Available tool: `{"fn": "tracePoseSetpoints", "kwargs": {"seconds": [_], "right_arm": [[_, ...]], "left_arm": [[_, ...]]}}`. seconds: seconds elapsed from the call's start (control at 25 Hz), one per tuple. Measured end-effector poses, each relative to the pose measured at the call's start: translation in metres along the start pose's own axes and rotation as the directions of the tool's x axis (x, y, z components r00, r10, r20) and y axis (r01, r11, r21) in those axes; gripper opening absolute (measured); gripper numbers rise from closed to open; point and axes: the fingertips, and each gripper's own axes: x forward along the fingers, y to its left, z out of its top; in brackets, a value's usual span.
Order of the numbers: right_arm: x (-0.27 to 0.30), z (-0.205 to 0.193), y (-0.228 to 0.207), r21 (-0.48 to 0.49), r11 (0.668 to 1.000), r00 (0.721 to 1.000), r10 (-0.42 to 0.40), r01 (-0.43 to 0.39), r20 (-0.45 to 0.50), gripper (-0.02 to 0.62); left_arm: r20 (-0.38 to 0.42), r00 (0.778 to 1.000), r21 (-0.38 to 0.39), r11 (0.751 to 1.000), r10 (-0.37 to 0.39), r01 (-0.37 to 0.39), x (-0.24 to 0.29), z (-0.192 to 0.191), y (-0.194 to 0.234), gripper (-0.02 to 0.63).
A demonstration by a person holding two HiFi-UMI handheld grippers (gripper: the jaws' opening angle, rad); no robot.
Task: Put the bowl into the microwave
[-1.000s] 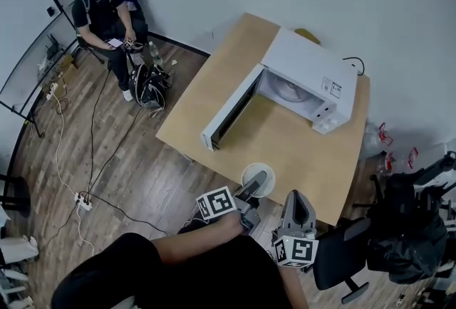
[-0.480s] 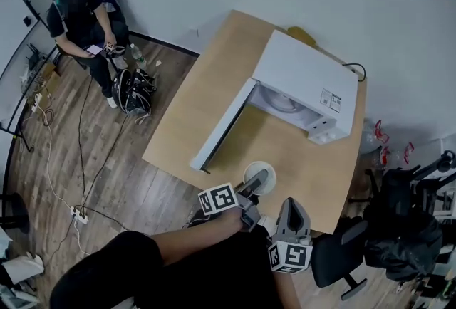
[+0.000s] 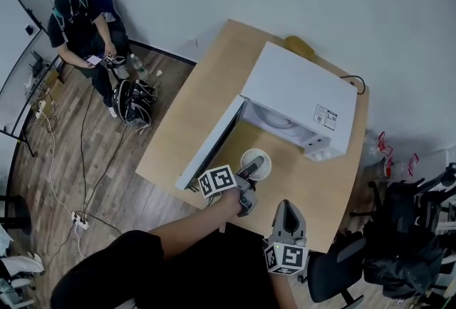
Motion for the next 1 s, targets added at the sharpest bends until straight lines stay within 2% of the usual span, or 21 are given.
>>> {"fn": "tracePoseSetpoints", "kwargs": {"seconds": [0.12, 0.24, 0.4, 0.56, 0.84, 0.92, 1.0], "right_arm": [[0.024, 0.018, -0.01, -0.009, 0.999, 0.999, 0.043, -0.042, 0.013, 0.06], [0.045, 0.023, -0.017, -0.002, 0.997, 0.997, 0.078, -0.078, 0.015, 0.06], [0.059, 0.007, -0.034, 0.019, 0.995, 0.994, 0.095, -0.094, -0.048, 0.06], [0.073, -0.002, -0.068, 0.051, 0.997, 0.995, 0.061, -0.058, -0.076, 0.06], [0.074, -0.022, -0.097, 0.095, 0.995, 0.992, 0.017, -0.005, -0.124, 0.06], [0.072, -0.029, -0.105, 0.097, 0.995, 0.99, -0.007, 0.02, -0.138, 0.06], [0.071, -0.032, -0.115, 0.101, 0.994, 0.989, -0.036, 0.05, -0.144, 0.06]], "left_arm": [[0.005, 0.999, 0.011, 0.999, 0.046, -0.046, 0.029, 0.011, 0.009, 0.21], [0.023, 0.999, 0.037, 0.998, 0.046, -0.047, 0.063, 0.029, 0.013, 0.21], [0.04, 0.999, -0.031, 0.999, 0.026, -0.025, 0.104, 0.045, 0.022, 0.21], [0.047, 0.996, -0.017, 0.997, 0.079, -0.078, 0.137, 0.059, 0.043, 0.21], [0.084, 0.994, -0.093, 0.993, 0.076, -0.068, 0.181, 0.075, 0.068, 0.21], [0.08, 0.993, -0.085, 0.993, 0.084, -0.077, 0.191, 0.079, 0.071, 0.21], [0.073, 0.99, -0.046, 0.992, 0.123, -0.12, 0.2, 0.084, 0.076, 0.21]]}}
